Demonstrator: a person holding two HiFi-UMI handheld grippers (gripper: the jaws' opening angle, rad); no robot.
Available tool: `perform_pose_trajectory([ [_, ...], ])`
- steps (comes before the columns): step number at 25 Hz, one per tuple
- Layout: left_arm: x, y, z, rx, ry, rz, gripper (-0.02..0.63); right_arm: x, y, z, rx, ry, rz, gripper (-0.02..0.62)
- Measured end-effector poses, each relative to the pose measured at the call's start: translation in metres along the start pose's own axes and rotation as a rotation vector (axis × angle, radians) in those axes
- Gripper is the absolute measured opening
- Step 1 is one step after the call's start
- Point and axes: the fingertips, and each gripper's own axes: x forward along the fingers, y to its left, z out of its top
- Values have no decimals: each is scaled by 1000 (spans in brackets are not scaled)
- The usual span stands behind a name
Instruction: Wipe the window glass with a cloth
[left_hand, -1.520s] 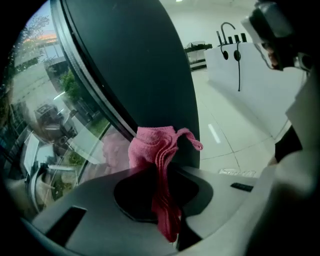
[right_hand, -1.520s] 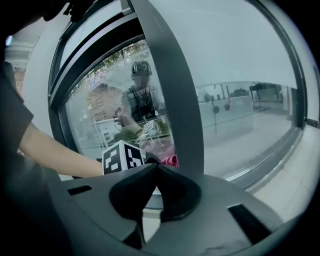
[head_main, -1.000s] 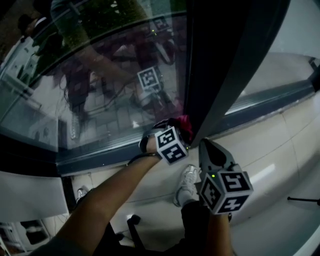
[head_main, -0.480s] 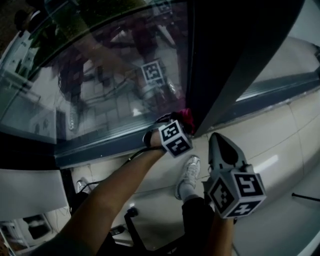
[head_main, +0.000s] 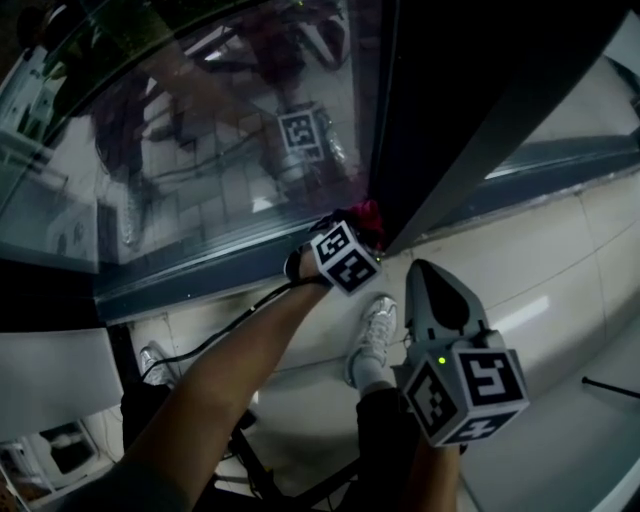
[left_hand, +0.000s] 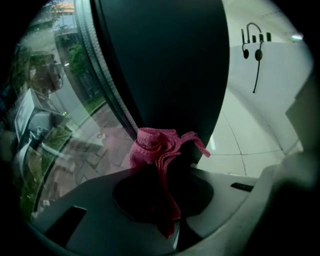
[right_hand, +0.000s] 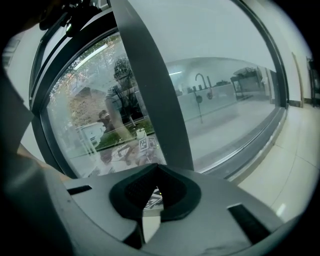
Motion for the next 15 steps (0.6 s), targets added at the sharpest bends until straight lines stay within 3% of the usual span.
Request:
perform_pose_trajectory([
  [5, -12, 0, 4, -118, -118, 0, 46, 6, 3, -4, -5, 17, -1, 0],
  [11, -29, 18, -3, -410, -279, 38, 46, 11, 6, -2, 0, 15, 11, 0],
  [15, -48, 31, -20, -543, -324, 93, 46, 16, 18, -7, -1, 14, 33, 0],
])
